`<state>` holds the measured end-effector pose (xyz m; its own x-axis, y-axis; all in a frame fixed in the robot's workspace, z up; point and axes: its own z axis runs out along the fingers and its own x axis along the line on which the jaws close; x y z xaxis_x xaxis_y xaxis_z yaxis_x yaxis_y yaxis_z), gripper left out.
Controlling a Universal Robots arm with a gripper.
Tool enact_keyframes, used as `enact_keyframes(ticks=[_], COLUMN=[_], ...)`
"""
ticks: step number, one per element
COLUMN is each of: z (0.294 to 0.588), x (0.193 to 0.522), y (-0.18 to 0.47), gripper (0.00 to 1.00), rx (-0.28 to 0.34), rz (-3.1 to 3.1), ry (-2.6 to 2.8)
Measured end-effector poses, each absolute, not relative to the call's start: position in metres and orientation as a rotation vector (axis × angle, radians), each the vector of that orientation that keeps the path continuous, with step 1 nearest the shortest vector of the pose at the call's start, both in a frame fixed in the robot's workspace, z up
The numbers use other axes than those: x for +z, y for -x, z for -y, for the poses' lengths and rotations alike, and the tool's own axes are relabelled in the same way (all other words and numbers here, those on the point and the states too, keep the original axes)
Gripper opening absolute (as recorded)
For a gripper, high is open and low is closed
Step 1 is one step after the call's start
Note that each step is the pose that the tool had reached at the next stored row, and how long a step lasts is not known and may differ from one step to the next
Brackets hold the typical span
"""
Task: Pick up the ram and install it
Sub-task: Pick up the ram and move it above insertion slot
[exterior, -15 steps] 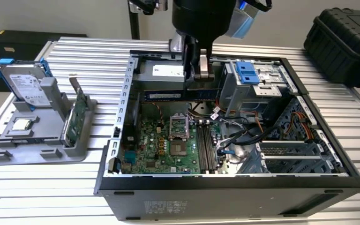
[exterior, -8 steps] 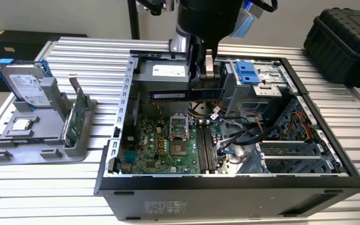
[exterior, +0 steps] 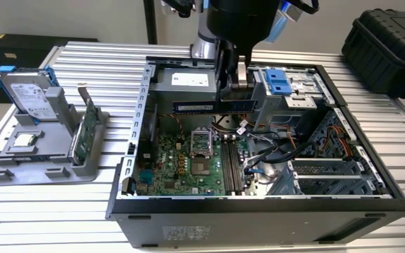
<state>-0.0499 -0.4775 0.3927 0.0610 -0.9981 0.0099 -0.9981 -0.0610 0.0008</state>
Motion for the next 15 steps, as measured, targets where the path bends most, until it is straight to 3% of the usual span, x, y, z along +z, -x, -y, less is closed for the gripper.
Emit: enact_keyframes(ticks=[15], z=[0.4772], x=[0.3926], y=[0.0397], gripper=[0.0], rx=[0.01], rz=[2.149], ry=[-2.282])
